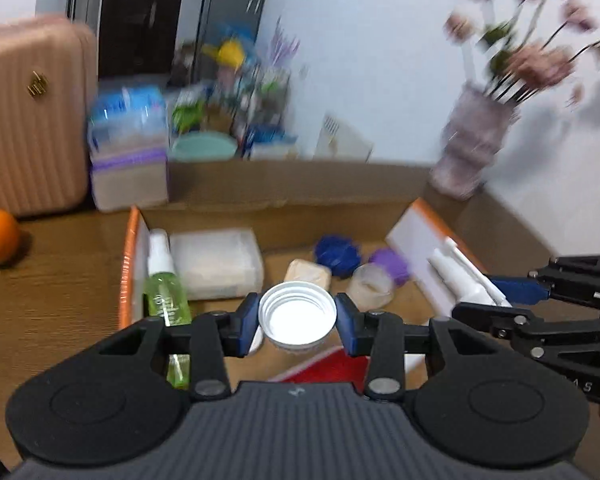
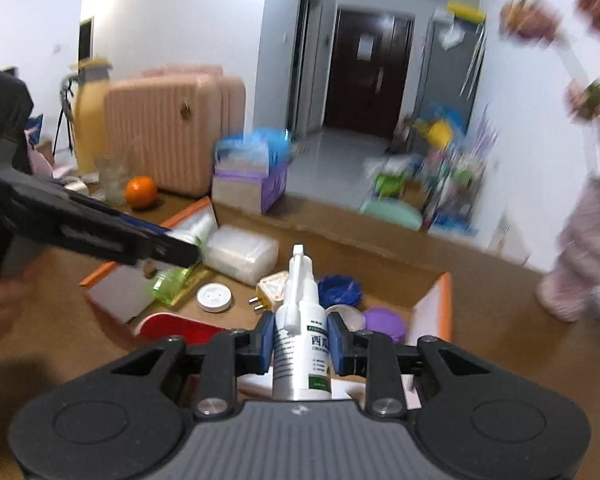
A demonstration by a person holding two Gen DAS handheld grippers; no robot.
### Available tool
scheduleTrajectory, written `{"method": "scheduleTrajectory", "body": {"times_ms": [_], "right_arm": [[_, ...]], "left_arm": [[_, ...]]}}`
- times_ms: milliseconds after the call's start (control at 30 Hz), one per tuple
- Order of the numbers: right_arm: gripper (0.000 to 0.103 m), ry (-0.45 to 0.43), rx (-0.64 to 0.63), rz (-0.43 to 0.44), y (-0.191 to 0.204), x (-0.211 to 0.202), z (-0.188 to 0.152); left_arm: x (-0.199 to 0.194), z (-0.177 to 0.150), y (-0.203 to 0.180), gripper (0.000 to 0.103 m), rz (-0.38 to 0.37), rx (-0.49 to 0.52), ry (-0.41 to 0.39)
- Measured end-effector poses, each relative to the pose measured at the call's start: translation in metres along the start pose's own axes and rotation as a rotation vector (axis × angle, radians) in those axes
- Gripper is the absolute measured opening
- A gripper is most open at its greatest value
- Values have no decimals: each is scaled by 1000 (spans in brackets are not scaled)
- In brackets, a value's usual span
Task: Organize rigid objects
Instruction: 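Carry the screw cap with the left tool while the right tool carries the spray bottle into the box, then open both tools to drop the cap and spray bottle into the box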
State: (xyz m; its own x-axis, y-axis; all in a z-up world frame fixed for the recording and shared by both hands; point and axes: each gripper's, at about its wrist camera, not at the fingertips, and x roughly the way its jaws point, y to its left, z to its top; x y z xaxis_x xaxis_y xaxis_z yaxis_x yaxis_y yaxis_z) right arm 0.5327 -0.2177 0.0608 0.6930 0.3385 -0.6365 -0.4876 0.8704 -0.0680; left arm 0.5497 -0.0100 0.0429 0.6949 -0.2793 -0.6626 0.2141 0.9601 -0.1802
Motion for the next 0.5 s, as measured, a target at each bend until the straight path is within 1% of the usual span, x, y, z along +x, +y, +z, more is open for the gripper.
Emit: {"method": "scheduleTrajectory", "body": {"times_ms": [100,167,200,300,367,400,433,467,500], "right_arm": [[27,75,11,-10,-7,44,7],[27,119,15,-23,-9,68,7],[27,155,28,-25,-12,79,7],[27,199,32,-12,-14,98,7],[27,203,11,-19,-11,105,8],[27,199,12,-30,-11,107,10],[27,189,22,-41,-12,108,12],[27,164,32,-58,-13,107,12],[31,147,38,-69,-13,104,12]], "left_arm": [[39,5,-2,41,22,10,70],[53,3,-4,41,20,34,93],[59,2,-6,41,19,49,103],[70,-3,-9,42,35,80,106],[72,-6,-10,42,47,77,106],[71,-6,-8,44,46,67,102],[70,-6,-6,51,47,57,96],[68,-5,-4,65,59,44,86],[65,-4,-1,71,74,27,73]]}}
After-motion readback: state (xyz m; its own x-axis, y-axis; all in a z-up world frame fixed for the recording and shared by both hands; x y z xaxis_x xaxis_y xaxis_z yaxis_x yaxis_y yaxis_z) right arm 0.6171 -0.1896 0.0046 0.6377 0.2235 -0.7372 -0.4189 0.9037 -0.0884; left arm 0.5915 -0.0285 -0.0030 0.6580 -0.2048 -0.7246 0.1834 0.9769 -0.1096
